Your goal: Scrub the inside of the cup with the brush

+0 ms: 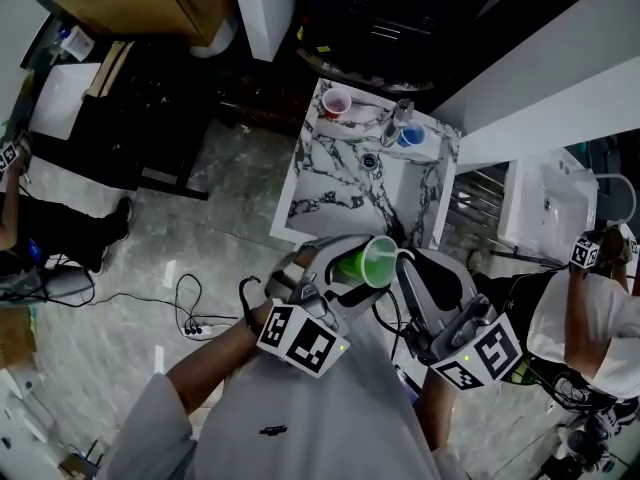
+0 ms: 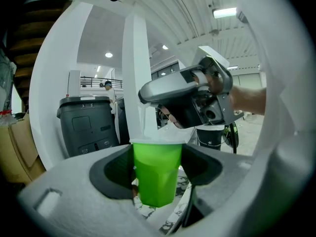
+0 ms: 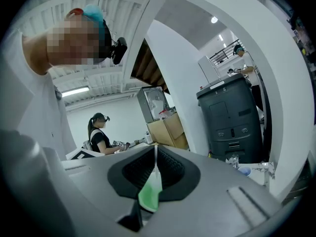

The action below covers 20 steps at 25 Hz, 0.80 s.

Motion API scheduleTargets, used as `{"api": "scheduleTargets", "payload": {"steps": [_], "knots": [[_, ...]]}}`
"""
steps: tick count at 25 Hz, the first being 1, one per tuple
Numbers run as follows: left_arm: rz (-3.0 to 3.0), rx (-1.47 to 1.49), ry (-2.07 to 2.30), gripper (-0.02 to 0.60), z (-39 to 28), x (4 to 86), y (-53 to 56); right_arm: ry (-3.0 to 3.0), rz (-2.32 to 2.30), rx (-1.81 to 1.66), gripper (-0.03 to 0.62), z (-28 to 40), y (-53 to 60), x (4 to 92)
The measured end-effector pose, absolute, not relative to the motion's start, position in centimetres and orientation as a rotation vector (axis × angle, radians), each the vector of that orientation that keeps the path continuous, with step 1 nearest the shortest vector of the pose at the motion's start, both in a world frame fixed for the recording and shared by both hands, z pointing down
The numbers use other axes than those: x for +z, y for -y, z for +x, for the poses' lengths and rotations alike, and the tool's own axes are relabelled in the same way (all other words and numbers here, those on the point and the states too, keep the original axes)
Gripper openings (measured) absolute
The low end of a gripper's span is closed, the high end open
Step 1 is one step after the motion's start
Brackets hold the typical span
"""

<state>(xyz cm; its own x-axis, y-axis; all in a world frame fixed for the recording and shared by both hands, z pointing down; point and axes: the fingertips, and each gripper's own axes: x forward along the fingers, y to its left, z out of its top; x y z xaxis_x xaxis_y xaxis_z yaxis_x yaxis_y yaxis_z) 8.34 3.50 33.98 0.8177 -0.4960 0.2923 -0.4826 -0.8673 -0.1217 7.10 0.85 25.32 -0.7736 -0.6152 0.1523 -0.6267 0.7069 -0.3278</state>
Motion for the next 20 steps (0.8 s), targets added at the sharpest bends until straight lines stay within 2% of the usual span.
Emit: {"api": "scheduleTargets", "payload": {"steps": [20], "knots": [[-2.974,-0.482,-0.815,0.304,7.7,34.3,-2.6,2.785,0.910,0.651,0.023,7.8,-3.6,28.1]]}}
